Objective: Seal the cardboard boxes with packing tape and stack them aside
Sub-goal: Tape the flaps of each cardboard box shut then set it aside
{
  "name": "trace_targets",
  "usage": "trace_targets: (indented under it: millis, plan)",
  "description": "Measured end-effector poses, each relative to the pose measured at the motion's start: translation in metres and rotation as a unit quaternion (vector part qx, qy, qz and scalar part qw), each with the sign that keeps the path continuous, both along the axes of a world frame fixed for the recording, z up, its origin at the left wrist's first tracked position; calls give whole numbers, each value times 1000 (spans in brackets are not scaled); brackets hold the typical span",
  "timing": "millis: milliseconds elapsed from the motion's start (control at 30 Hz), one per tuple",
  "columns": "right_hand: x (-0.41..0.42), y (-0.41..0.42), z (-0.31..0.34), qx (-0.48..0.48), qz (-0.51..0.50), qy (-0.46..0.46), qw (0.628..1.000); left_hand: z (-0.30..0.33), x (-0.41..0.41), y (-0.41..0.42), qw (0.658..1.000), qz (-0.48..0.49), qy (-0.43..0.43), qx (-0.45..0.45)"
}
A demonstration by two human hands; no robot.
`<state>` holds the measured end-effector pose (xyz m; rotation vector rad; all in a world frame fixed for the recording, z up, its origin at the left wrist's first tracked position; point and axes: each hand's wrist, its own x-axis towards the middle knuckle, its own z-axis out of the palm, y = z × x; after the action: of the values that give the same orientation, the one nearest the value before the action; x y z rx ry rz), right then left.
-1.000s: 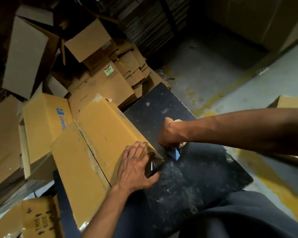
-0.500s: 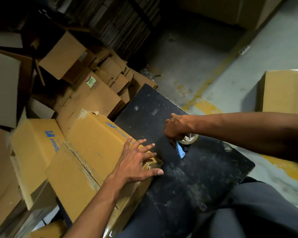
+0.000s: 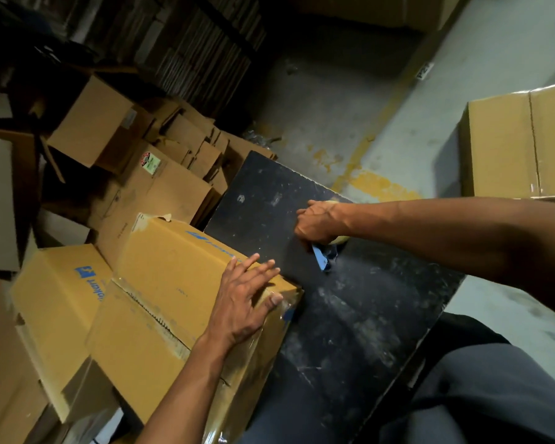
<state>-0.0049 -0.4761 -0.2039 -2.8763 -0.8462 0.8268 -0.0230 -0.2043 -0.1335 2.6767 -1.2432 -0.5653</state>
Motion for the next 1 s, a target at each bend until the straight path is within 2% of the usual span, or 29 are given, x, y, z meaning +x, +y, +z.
trace_targets:
  millis: [67,167,200,267,367,433,533,667,800,1000]
  plan:
    - [-11,4,5,30,-24,-14,999,-3,1,12,999,20,-22,-40]
    - [-39,15,7,179,-102,-59,977,-12,6,24,998,-9,-42,-36]
    - [-54,22,6,253,-140,-60,956,-14,7,25,998,-17,-48,-35]
    - [-93,43,6,408,-247,-12,879,-19,6,25,997,-29,-60,-32]
    - [-152,95,-3,514,-392,51,761,-27,2,28,995,-26,-73,-59]
    - [-175,130,-9,547,-426,27,721,-30,0,28,994,-20,-74,-80]
    - [-186,179,-18,571,-459,-15,681,-33,3,30,993,-15,-75,-90]
    - [-177,229,-35,568,-499,-114,645,-35,2,30,991,-8,-72,-109]
    - [-167,255,-30,550,-549,-145,612,-38,0,29,990,-6,-71,-122]
    - [-196,262,-33,506,-546,-163,647,-37,-1,30,990,-4,-70,-125]
